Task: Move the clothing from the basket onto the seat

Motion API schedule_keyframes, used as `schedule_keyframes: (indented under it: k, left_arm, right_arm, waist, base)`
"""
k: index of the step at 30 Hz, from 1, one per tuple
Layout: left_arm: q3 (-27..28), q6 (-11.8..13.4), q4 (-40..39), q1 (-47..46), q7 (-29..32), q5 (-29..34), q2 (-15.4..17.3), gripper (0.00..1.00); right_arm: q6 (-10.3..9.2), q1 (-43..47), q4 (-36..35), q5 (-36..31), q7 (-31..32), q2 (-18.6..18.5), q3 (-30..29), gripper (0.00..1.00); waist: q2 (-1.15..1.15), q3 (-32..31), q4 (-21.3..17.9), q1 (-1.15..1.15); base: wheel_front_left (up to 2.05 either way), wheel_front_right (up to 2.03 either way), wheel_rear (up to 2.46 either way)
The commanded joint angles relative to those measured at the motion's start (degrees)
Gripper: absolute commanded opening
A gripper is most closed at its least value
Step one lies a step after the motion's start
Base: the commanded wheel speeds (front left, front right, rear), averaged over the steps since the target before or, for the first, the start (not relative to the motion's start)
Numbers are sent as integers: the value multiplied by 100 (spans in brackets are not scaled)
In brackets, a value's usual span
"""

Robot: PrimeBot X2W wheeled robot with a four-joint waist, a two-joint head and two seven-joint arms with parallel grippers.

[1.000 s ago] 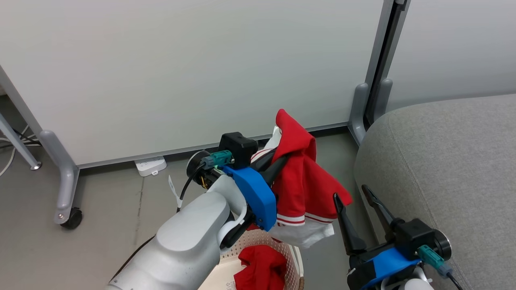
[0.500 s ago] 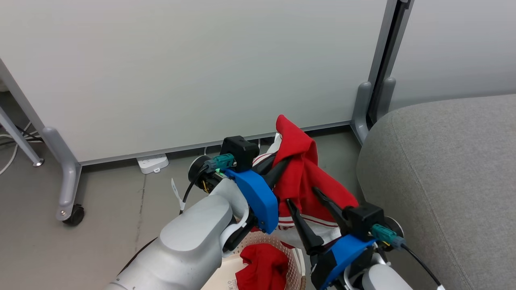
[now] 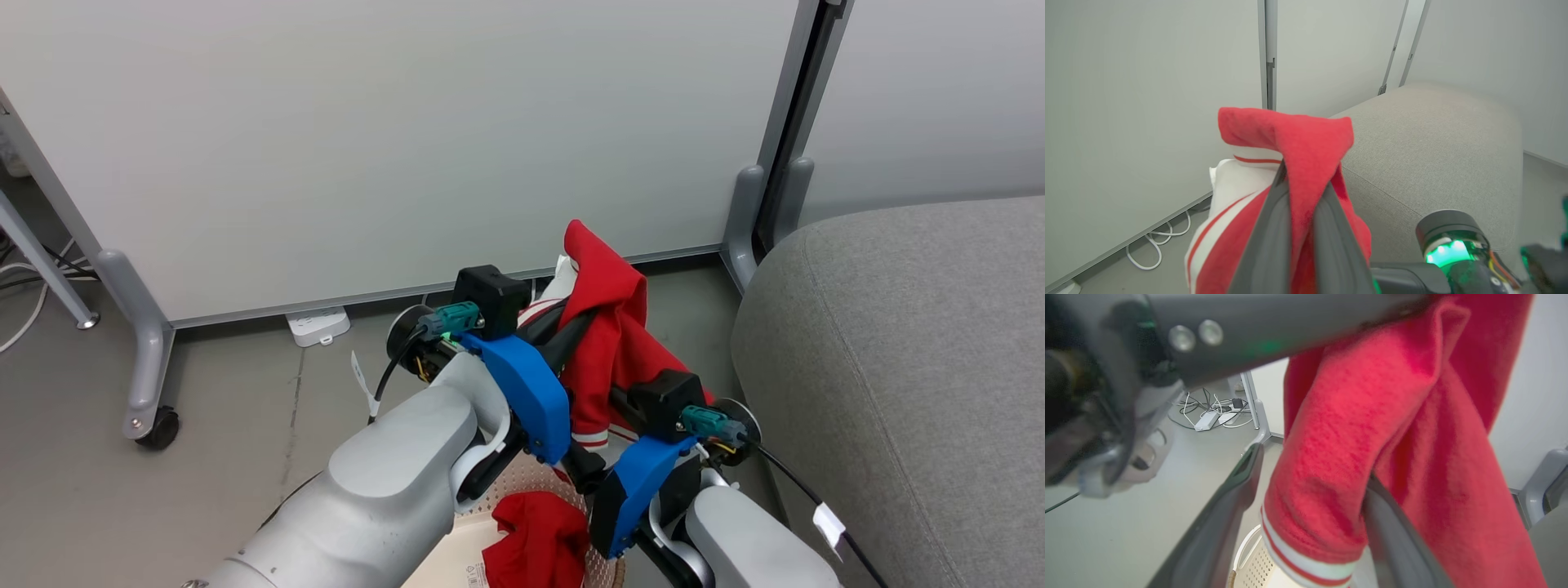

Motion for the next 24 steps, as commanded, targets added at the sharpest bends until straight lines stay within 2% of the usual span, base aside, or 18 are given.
schedule_keyframes:
  k: [1, 2, 3, 4, 11, 24]
  left_arm:
    - [-53, 37, 1, -99, -56, -72, 11, 0]
    - [-70, 36, 1, -104, -62, -97, 11, 0]
    - [-70, 36, 1, -104, -62, -97, 11, 0]
    - [-84, 42, 4, -111, -63, -120, 12, 0]
    - [-203, 80, 25, -138, -124, -265, 12, 0]
    - [-323, 97, 152, -228, -211, -460, 12, 0]
  right_arm:
    - [-2, -194, 239, -71, 1, -14, 63, 89]
    - [-2, -249, 336, -108, -12, -12, 71, 45]
    - [-2, -249, 336, -108, -12, -12, 71, 45]
    - [-2, -316, 429, -225, -38, -14, 50, 0]
    - [-2, -422, 729, -389, -147, -13, 8, 0]
    - [-2, -380, 841, -532, -213, -13, -17, 0]
  waist:
    - [0, 1, 6, 0]
    - [0, 0, 7, 0]
    - [0, 0, 7, 0]
    - [0, 1, 5, 0]
    - [0, -10, 8, 0]
    - [0, -28, -122, 0]
  base:
    - [0, 0, 0]
    - [0, 0, 0]
    - [0, 0, 0]
    - [0, 0, 0]
    - [0, 0, 0]
    - [0, 0, 0]
